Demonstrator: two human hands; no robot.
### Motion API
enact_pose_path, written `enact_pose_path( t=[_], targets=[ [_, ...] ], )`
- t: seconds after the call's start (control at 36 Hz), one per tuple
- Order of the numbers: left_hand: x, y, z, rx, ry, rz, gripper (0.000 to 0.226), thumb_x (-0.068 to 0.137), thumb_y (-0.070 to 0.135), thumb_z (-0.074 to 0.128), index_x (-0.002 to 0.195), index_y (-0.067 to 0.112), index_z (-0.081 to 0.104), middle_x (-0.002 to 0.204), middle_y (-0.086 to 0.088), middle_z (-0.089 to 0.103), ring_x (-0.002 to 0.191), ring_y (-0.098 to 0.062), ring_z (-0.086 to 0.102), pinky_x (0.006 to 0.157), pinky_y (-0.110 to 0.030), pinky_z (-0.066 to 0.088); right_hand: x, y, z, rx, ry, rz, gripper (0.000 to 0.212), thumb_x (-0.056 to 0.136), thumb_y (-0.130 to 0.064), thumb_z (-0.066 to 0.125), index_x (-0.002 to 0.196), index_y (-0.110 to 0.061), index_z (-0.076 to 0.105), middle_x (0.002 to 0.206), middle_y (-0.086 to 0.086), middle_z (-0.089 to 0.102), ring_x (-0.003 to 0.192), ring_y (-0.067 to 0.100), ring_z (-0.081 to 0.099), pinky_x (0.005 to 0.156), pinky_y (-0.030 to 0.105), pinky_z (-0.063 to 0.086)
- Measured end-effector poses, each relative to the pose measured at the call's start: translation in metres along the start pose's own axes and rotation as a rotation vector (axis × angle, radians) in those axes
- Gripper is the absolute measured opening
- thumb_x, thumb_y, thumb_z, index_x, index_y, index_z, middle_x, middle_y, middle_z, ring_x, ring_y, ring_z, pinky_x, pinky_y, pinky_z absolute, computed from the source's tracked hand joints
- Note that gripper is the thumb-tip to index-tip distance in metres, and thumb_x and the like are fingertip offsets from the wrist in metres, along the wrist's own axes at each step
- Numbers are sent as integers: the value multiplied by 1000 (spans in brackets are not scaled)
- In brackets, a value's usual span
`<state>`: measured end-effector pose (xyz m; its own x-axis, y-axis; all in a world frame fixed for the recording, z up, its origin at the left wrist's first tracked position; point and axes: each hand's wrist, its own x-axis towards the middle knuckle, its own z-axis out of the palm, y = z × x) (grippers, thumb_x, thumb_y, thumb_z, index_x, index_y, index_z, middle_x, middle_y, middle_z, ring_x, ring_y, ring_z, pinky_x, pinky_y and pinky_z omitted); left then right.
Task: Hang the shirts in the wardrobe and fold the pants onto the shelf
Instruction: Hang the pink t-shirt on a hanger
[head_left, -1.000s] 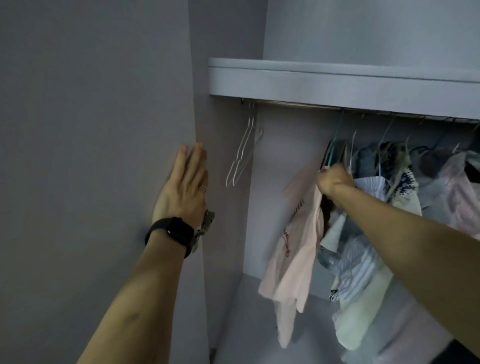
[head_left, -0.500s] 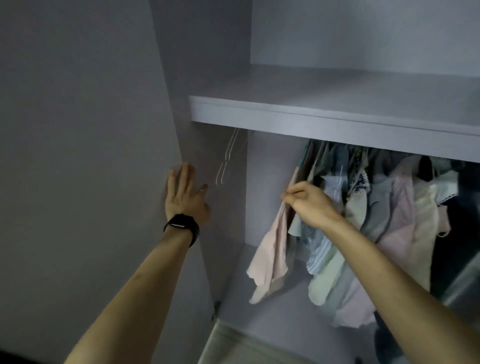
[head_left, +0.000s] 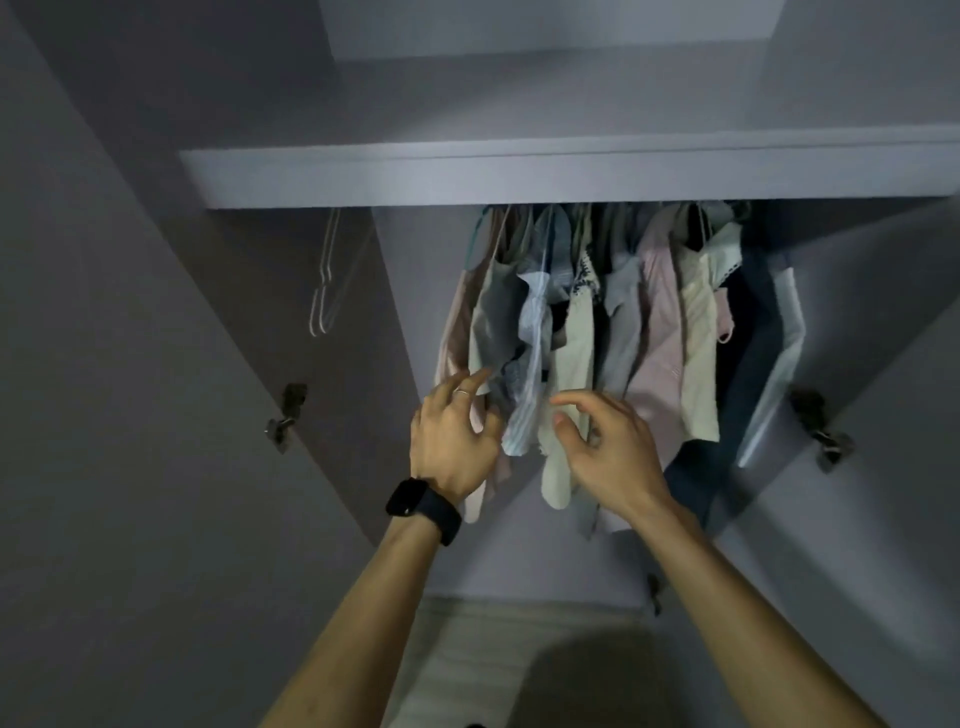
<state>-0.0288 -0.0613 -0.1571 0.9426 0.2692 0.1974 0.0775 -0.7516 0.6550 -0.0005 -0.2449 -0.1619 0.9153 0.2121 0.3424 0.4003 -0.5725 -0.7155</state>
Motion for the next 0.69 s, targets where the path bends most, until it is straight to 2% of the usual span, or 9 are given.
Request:
enact_pose_path(
  t=[0.06,0.14,0.25,0.31,0.36,0.47,0.58,0.69],
  targets=[
    [-3,1,11,-14,-26,16,53,93,23,56,145,30,50,150,1,48,138,-22,40,114,-41,36,-8,8,-5,-27,-24,33,17,95,-22,66,112,-25,71,112,-14,70,100,0,54,82,14,38],
    [2,4,25,-32,-85,87,51,94,21,57,144,27,52,148,0,50,137,-21,42,112,-35,37,-20,21,-15,-66,-49,115,21,97,-28,61,116,-29,69,118,-16,66,108,6,53,88,21,41],
    [22,15,45,-50,-203,175,52,95,22,56,146,28,49,148,-2,49,138,-22,40,114,-36,34,-35,36,-32,-112,27,229,21,97,-24,61,117,-29,68,113,-16,64,107,9,55,83,16,39],
    [27,23,54,-72,-262,229,51,96,21,55,146,28,49,149,-1,48,139,-21,38,113,-32,31,-46,39,-41,-132,72,285,21,97,-23,63,117,-26,69,110,-10,64,104,16,57,85,26,44],
    [27,33,65,-91,-342,310,49,97,21,56,145,27,50,149,-1,48,138,-21,40,113,-31,32,-64,42,-49,-169,154,365,22,97,-22,65,117,-24,70,114,-3,67,106,21,59,89,29,44],
    [19,46,87,-143,-463,452,48,95,17,60,142,21,53,146,-2,52,134,-24,46,111,-39,40,-109,44,-56,-245,283,503,24,96,-21,66,120,-22,70,119,3,69,105,26,61,88,38,52],
    [-7,56,116,-148,-631,570,48,97,20,59,144,21,52,148,-3,51,135,-24,45,112,-39,39,-168,36,-57,-350,385,638,24,98,-24,65,121,-24,68,119,-2,69,100,17,61,82,26,44],
    [-57,75,145,-127,-814,760,47,98,19,58,144,20,52,148,-3,51,135,-24,46,110,-42,40,-237,19,-57,-373,461,846,25,99,-25,62,124,-21,68,128,-2,67,112,23,61,89,27,42]
  ],
)
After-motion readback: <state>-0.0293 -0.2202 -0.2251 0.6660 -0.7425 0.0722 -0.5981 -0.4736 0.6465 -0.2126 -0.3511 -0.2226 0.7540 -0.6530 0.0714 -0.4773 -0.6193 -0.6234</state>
